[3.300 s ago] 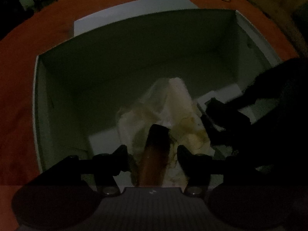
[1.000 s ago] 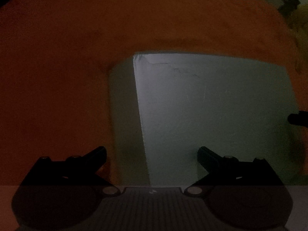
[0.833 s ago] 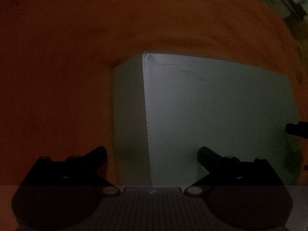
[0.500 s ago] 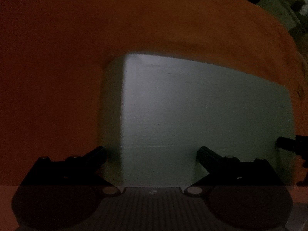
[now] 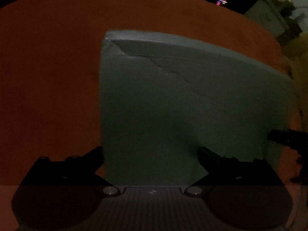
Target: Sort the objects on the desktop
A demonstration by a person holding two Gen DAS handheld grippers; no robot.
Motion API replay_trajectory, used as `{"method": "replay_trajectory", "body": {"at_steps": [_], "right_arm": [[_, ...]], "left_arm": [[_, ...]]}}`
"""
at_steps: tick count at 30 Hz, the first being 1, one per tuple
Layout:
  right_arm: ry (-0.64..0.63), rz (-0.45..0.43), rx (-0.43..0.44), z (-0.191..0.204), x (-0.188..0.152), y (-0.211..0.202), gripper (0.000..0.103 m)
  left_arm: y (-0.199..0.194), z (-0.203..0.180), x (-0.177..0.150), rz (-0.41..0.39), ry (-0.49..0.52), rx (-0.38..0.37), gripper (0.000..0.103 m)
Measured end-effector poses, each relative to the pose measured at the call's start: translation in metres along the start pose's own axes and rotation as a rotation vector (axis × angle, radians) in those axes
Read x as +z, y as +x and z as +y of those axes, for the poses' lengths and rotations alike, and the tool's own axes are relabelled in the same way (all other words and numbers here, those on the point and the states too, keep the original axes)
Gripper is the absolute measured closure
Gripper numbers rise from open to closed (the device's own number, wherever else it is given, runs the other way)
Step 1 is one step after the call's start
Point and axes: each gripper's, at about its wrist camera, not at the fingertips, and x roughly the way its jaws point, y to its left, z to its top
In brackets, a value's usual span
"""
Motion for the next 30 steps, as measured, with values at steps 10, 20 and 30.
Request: {"method": "replay_trajectory", "body": {"at_steps": [10,20,30], "right_arm": [[0.085,-0.01,0.026,0.014,0.018,-0.053,0.0],[0.104,0.001,0.054,0.044,0.029,-0.12,0.0],[0.098,0.091,-0.024,0.075,-0.03,-0.148,0.0]], "left_arm": [[-0.055,-0.01,0.007,0.043,0.007,0.026,0.0],[-0.156,-0.026,0.0,-0.009,0.003,0.032,0.001],[-0.181,-0.045,-0.049,0.013,0.018,0.123,0.0]]}}
